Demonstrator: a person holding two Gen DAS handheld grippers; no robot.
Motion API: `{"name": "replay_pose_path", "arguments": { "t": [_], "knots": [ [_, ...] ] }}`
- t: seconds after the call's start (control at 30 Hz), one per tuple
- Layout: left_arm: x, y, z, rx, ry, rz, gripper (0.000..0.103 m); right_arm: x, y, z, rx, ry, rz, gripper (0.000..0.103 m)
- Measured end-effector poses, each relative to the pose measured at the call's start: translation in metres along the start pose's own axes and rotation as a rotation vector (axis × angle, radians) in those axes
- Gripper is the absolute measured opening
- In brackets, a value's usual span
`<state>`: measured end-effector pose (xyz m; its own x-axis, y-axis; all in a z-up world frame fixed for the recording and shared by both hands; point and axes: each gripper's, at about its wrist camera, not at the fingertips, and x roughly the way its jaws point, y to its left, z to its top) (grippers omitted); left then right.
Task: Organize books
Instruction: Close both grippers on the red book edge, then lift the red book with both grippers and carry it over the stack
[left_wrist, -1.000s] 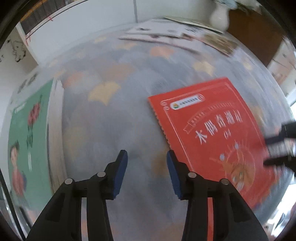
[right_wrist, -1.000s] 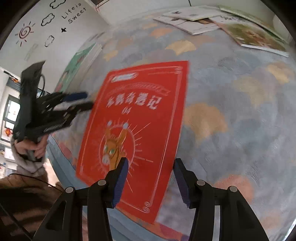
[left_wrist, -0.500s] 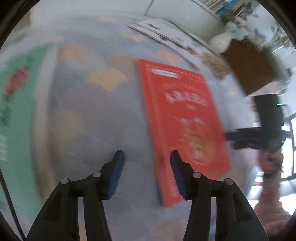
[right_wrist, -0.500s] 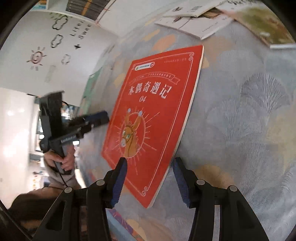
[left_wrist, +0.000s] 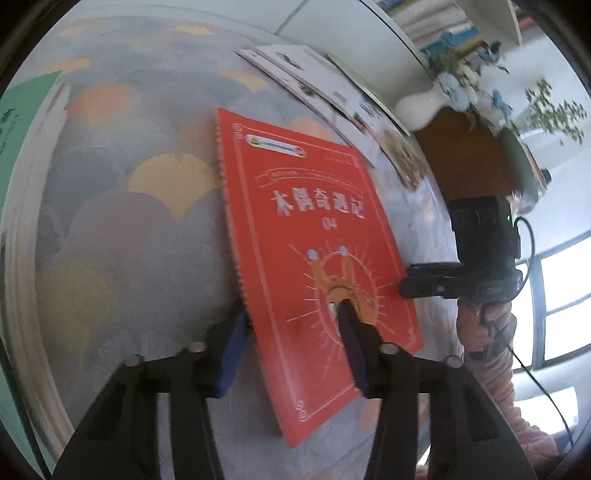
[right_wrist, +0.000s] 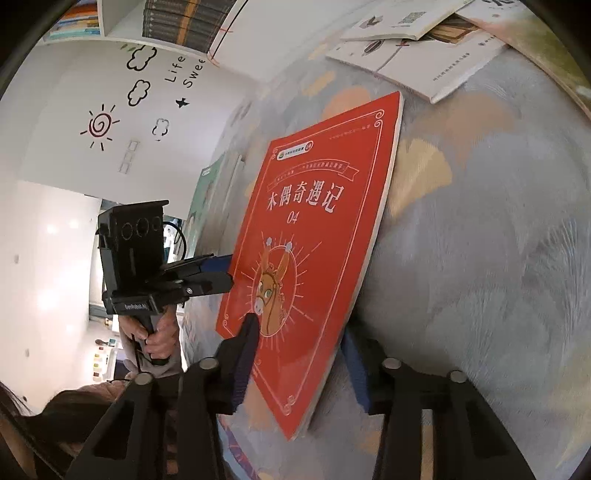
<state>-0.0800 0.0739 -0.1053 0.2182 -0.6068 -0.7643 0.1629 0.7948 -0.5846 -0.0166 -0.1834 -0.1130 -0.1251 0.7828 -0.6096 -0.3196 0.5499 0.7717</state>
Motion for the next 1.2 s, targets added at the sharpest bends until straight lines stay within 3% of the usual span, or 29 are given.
{"name": "replay_pose_path", "arguments": {
  "t": [0.03,0.13,0.37,0.6,0.73,0.83,0.87,0.93,1.0,1.07,1.2],
  "knots": [
    [0.0,0.0,0.0,0.004,-0.007,0.016,0.029,0.0,-0.005,0.001,0.007,-0.008,-0.012,0.014],
    [0.002,-0.006,0.0,0.06,-0.034,0.082,0.024,-0.002,-0.021,-0.001,0.069,-0.026,0.067,0.006],
    [0.003,-0.011,-0.001,0.092,-0.082,0.138,0.026,-0.001,-0.012,-0.006,0.033,-0.083,0.027,0.007],
    [0.004,-0.017,-0.007,0.106,-0.138,0.19,0.028,-0.003,0.0,-0.01,0.001,-0.192,-0.048,0.009],
    [0.006,-0.025,-0.008,0.121,-0.131,0.243,0.03,-0.004,0.014,-0.008,0.085,-0.222,-0.124,0.013],
    [0.007,-0.035,-0.011,0.157,-0.107,0.309,0.034,-0.003,0.041,-0.011,0.013,-0.249,-0.214,0.013],
    [0.007,-0.037,-0.012,0.163,-0.099,0.319,0.035,-0.004,0.047,-0.013,0.011,-0.251,-0.207,0.013],
    [0.003,-0.037,-0.014,0.153,-0.091,0.289,0.035,-0.01,0.058,-0.017,0.015,-0.269,-0.184,0.012],
    [-0.003,-0.034,-0.015,0.135,-0.089,0.235,0.035,-0.017,0.07,-0.02,-0.019,-0.299,-0.229,0.012],
    [-0.008,-0.035,-0.016,0.142,-0.095,0.244,0.037,-0.019,0.079,-0.022,-0.037,-0.302,-0.251,0.012],
    [-0.017,-0.037,-0.021,0.161,-0.118,0.29,0.034,-0.019,0.087,-0.024,-0.036,-0.292,-0.21,0.012]
  ]
}}
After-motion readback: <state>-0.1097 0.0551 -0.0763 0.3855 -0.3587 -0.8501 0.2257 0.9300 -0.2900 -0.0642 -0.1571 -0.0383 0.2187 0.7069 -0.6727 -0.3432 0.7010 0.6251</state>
